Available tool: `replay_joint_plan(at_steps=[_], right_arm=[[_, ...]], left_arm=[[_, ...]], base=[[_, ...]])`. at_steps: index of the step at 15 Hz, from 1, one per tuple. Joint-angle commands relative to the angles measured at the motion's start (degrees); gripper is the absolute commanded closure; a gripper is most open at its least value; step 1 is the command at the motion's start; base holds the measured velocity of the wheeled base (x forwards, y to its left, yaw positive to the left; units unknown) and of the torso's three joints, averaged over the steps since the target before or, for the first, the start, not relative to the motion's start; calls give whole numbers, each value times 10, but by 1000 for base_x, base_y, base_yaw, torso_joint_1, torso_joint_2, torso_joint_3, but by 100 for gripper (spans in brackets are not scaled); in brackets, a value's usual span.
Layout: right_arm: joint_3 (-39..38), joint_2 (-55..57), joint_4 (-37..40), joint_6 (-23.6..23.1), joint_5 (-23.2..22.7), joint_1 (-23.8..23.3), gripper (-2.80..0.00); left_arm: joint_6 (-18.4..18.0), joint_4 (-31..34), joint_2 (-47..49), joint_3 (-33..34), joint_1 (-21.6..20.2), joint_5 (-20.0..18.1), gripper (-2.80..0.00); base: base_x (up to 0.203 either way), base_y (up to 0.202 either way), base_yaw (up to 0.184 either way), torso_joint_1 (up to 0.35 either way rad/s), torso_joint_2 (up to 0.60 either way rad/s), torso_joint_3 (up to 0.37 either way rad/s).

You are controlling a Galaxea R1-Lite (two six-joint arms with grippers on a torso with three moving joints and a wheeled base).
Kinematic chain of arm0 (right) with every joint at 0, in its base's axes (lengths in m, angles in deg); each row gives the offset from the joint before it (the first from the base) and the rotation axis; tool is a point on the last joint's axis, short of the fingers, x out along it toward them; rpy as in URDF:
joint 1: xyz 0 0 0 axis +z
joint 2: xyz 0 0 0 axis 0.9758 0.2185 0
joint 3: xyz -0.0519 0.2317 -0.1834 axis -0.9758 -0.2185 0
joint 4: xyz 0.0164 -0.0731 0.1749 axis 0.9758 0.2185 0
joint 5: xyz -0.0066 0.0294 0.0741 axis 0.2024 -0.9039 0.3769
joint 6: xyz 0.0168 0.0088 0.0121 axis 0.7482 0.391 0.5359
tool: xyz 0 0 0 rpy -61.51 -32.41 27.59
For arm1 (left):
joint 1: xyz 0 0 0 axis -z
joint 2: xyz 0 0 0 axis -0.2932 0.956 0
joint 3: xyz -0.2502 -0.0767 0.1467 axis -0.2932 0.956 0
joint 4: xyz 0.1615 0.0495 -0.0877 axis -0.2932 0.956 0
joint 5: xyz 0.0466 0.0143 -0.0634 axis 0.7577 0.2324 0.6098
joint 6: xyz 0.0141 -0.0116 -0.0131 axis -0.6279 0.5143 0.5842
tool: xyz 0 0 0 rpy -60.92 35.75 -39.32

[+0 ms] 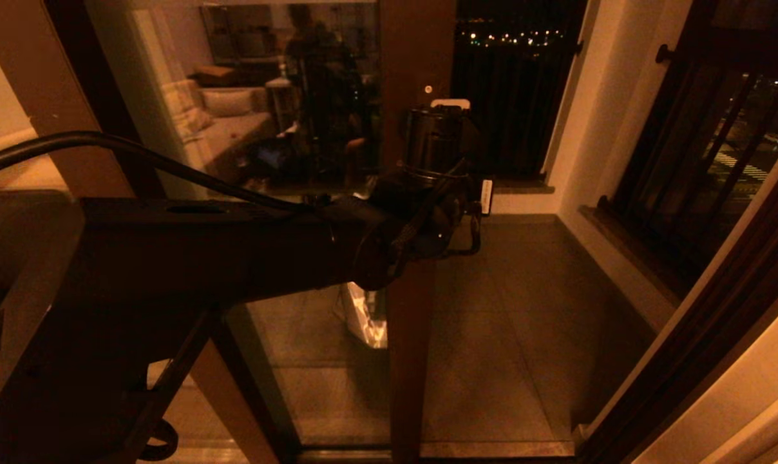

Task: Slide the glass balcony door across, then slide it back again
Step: Open the slid door

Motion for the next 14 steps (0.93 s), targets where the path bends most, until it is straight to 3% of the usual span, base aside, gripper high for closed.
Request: replay_joint_plan(at_steps=[1,14], right_arm=[[0,1,0,0,0,0,0],[1,1,0,0,0,0,0]], left_arm=[[1,-1,-25,18,-4,3,0],[7,-1,-86,71,-51,10,0]], base=[[0,0,0,0,0,0],[0,0,0,0,0,0]])
